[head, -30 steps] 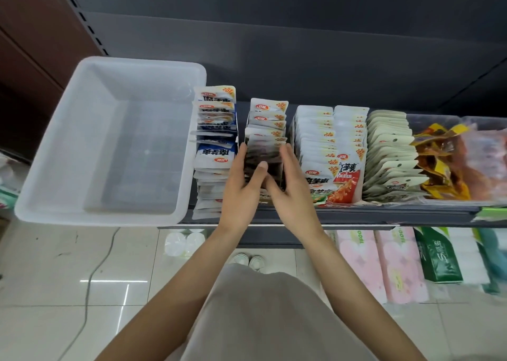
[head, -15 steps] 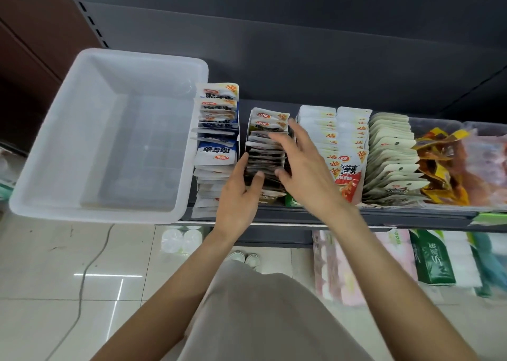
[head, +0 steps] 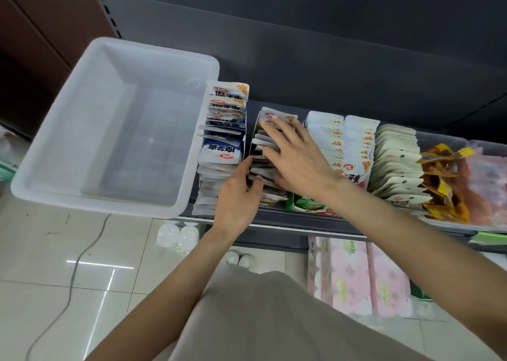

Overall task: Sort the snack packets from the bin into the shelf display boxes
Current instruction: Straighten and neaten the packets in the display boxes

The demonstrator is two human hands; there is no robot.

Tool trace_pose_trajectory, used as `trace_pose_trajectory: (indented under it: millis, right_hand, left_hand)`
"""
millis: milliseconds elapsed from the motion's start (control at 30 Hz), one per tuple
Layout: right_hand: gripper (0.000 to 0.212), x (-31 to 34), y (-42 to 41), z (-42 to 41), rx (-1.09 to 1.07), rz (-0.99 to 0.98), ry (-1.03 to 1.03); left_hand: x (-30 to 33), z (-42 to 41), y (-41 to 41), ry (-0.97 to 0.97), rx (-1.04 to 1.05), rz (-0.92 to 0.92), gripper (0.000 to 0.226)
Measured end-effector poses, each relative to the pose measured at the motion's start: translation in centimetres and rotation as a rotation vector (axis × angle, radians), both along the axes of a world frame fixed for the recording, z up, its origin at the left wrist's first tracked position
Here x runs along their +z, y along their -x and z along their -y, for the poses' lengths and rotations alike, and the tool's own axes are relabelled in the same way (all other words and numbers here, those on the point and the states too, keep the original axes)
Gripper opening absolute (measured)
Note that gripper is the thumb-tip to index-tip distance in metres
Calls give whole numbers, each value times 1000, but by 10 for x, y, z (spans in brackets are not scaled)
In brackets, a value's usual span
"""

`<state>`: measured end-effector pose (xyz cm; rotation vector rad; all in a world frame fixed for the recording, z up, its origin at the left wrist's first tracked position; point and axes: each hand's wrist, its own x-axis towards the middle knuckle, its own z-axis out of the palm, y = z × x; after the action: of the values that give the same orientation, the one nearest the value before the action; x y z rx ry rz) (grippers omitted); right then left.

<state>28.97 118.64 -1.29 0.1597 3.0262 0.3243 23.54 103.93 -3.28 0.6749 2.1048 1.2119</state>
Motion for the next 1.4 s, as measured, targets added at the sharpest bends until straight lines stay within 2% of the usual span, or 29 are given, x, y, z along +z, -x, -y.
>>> trace_pose_trajectory:
  millis: [100, 167, 267, 333, 567, 700, 767, 833, 900, 967, 1100, 1200, 1300, 1367, 1400]
  right_hand:
    - [46, -2, 0, -2, -16, 35, -79]
    - [39, -1, 3, -3, -25, 64, -131]
    - [30, -2, 10, -2, -24, 88, -117]
    - [31, -3, 16, -3, -29, 78, -79]
    - [32, 0, 27, -15, -61, 120, 41]
    - [36, 16, 32, -28, -108, 161, 263]
    - [39, 20, 33, -30, -102, 216, 270]
    - [41, 18, 30, -28, -99, 229, 239]
    - [42, 15, 22, -25, -81, 133, 211]
    - [40, 16, 12, -22, -34, -33, 160]
    - [34, 21, -1, -14, -25, -189, -3]
    - [37, 22, -4, -7, -114, -132, 2]
    - [41, 22, -4, -2, -162, -90, 21]
    - [40, 23, -3, -2, -180, -82, 38]
    - [39, 23, -2, -3, -187, -81, 62]
  left_hand:
    - [6, 5, -1, 60, -107, -115, 59]
    - [10, 14, 1, 77, -149, -204, 66]
    - [8, 25, 9, 6, -190, -378, 46]
    - [5, 26, 15, -8, -240, -500, 33]
    - [4, 19, 20, -40, -389, -661, 29]
    - [4, 15, 21, -4, -380, -662, 33]
    - [4, 13, 22, 25, -397, -632, 40]
    - [8, 12, 25, 20, -407, -494, 44]
    - [14, 12, 31, 17, -387, -324, 40]
    - [18, 10, 39, 29, -374, -308, 34]
    - [26, 1, 55, 65, -552, -533, 32]
    - [31, -11, 64, 110, -749, -640, 34]
    - [25, -22, 67, 208, -886, -875, 28]
    - [21, -24, 64, 260, -911, -1015, 22]
    - [20, -24, 64, 221, -884, -1034, 19]
